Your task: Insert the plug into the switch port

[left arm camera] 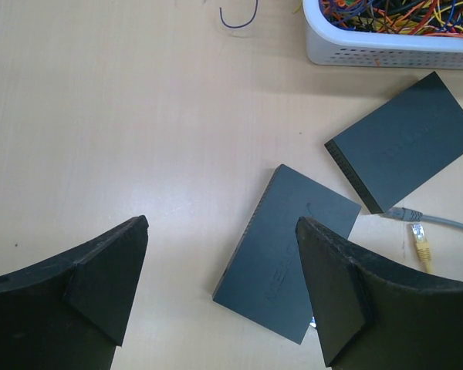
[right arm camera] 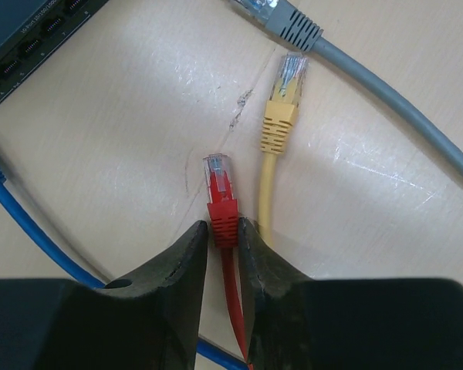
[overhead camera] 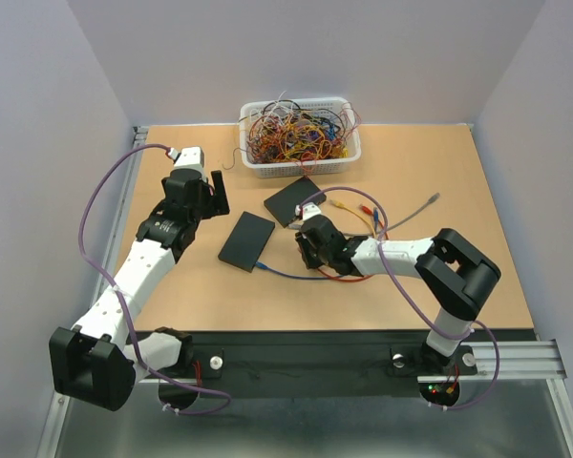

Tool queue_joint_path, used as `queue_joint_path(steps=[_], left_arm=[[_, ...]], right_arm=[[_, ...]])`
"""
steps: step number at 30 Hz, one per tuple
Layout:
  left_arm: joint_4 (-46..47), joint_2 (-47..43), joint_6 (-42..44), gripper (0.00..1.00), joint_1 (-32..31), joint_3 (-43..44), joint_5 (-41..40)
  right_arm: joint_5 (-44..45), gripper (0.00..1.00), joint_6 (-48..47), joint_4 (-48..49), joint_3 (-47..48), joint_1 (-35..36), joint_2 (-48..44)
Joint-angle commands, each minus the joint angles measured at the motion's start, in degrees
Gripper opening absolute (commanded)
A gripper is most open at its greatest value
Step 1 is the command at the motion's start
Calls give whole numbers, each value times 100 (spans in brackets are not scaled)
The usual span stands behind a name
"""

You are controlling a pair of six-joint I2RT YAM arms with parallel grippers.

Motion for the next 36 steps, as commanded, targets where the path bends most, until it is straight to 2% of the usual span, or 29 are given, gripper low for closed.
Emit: queue_joint_path(steps=[1,4,6,12,18,25,36], left_arm=[[111,-31,76,89,31,23,-89],[102,-31,76,89,31,23,-89],[111,-31,76,89,31,23,-89],[120,-57,102,89,31,14,130],[137,-75,103,89,31,14,201],[164,-58,164,89,31,5,613],[216,74,208,89,23,-4,974]], right_arm=[[-153,29,95,77,-44,62,-104],[-127,28,113,104,-97,71,-113],[-127,24,104,104,-123,80,-87],[-162,1,-71,226,-228,115,-306],[-574,1,-484,604,-483,264,-807],[-2120,0,-1011,1667,-1291,580,-1667],[-3079,0,-1320,2327,-1837,783,-2187]])
